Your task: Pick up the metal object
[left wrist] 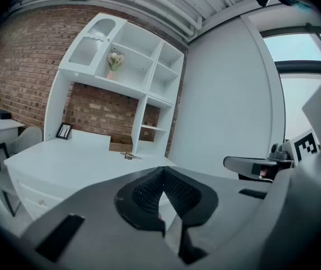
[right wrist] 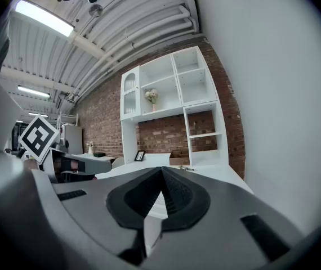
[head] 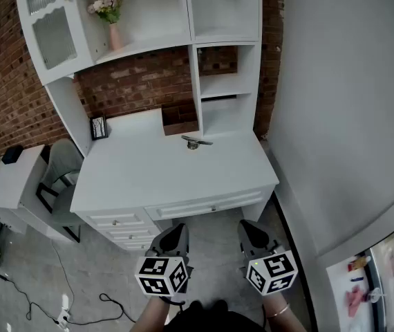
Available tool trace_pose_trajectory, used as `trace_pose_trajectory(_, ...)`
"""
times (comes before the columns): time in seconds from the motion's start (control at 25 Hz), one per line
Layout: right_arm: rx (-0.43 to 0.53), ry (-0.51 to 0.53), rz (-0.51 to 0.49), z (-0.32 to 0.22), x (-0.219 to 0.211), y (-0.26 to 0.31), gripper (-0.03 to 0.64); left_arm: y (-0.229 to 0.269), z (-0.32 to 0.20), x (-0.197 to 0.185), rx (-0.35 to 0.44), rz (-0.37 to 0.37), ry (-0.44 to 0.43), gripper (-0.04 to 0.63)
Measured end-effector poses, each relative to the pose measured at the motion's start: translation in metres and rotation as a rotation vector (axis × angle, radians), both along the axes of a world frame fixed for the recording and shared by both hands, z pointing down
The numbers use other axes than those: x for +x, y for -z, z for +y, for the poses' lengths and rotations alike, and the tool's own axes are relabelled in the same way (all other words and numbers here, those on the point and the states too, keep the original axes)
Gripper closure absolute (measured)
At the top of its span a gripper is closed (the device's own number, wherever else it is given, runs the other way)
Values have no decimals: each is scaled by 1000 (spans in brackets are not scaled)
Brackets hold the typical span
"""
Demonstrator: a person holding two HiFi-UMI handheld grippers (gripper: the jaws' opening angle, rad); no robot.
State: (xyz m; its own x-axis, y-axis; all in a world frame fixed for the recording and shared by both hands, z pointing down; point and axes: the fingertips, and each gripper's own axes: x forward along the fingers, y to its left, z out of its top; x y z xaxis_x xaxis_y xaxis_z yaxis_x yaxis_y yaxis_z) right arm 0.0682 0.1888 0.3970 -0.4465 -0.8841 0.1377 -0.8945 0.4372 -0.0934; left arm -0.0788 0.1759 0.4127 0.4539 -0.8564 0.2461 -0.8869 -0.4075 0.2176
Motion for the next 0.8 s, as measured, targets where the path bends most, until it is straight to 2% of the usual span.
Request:
trace_pose_trajectory(0.16, -13, 1, -12, 1, -5, -4, 612, 4, -3, 0, -7, 7, 6, 586)
trace_pose_trajectory(0.32, -11, 7, -13, 2, -2, -6, 612, 2, -2, 4, -5, -17, 8, 586)
trace_pose_trajectory(0.4, -10, 9, -24, 2, 0, -6, 612, 1, -1, 6, -8, 0, 11, 586)
trace_pose_trajectory(0.48, -11, 12, -49, 2, 4, -6, 612, 0, -3, 8, -27, 64, 17, 586)
trace_pose_trajectory(0.6, -10, 26, -84, 4, 9, -4, 612, 2, -7, 11, -67, 197, 27, 584)
trace_pose_trajectory(0.8, 3, 32, -96, -2, 17, -1, 611, 13, -29, 13, -101, 392, 42, 583)
